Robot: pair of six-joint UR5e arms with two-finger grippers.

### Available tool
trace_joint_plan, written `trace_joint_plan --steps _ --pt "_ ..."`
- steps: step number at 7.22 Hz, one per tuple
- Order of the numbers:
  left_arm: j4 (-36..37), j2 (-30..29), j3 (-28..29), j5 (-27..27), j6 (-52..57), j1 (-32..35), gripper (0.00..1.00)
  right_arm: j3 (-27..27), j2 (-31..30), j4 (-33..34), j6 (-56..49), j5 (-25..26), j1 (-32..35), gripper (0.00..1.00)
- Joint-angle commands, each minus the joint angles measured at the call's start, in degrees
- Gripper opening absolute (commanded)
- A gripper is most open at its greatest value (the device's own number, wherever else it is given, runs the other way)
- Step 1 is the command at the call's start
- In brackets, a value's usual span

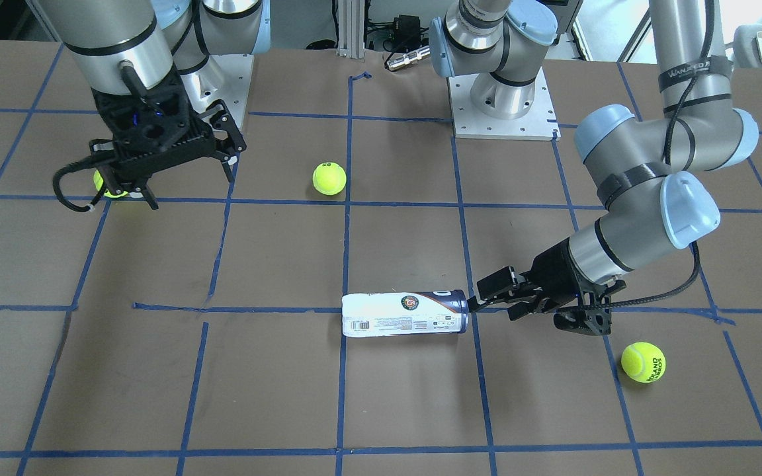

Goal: Lift up tennis ball bucket
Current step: 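Raise the right gripper away while the left gripper reaches to the can's open end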

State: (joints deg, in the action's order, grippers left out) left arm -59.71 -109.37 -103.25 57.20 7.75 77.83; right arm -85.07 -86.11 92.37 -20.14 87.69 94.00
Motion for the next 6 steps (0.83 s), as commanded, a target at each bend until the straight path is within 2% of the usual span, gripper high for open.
trace_joint_plan --steps 1,4,6 --pt "1.3 -3.0 -1.1 -2.3 0.3 0.3 1.0 -0.2 -1.8 -3.8 4.5 -0.3 -4.4 0.98" --pt "2.5 -4.2 -2.6 -3.8 -0.6 2.8 1.0 -0.7 -2.9 -8.7 9.8 -0.8 -4.9 0.98" --pt "2.2 -4.4 -2.9 -3.7 -1.8 3.5 1.0 -0.9 -3.1 -9.0 10.1 -0.8 -5.2 0.98"
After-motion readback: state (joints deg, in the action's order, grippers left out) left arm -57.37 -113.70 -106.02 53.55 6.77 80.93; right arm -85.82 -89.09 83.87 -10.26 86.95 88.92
